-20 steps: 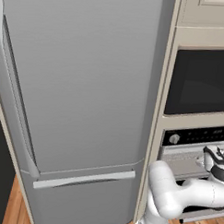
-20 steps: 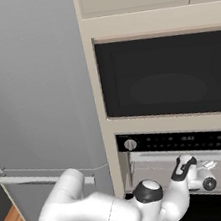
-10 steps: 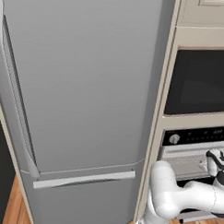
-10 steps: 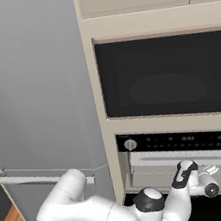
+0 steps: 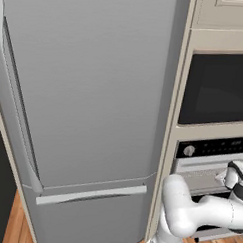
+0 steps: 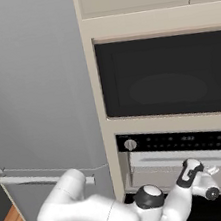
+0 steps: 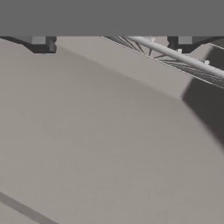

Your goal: Take the fish from the oven and place it on the plate on the counter.

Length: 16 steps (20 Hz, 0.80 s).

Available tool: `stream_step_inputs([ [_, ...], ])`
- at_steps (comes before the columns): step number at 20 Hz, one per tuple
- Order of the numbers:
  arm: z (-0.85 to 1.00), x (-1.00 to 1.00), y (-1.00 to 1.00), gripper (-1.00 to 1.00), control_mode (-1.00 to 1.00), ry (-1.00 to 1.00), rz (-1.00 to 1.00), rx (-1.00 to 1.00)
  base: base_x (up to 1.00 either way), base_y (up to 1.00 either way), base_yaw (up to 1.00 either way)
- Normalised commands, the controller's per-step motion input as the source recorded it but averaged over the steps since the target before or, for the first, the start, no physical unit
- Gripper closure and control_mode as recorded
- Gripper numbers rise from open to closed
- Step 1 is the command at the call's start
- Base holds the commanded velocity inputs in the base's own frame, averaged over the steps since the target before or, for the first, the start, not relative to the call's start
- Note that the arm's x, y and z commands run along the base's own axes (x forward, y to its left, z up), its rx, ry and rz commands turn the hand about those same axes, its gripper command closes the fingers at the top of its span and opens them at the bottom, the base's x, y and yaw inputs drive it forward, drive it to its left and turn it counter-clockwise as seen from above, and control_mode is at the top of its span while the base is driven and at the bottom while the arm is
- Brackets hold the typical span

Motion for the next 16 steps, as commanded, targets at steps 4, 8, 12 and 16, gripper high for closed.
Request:
stream_step_inputs([
  [4, -1.0, -0.12, 0.0, 1.0, -1.0, -0.35, 0.02, 0.37, 0.0, 0.0, 0.0],
  [8, -1.0, -0.66, 0.0, 1.0, -1.0, -0.24, 0.01, 0.32, 0.0, 0.0, 0.0],
  [12, -1.0, -0.82, 0.0, 1.0, -1.0, -0.13, 0.01, 0.26, 0.0, 0.0, 0.0],
  [16, -1.0, -0.9, 0.0, 1.0, -1.0, -0.08, 0.01, 0.23, 0.0, 0.0, 0.0],
])
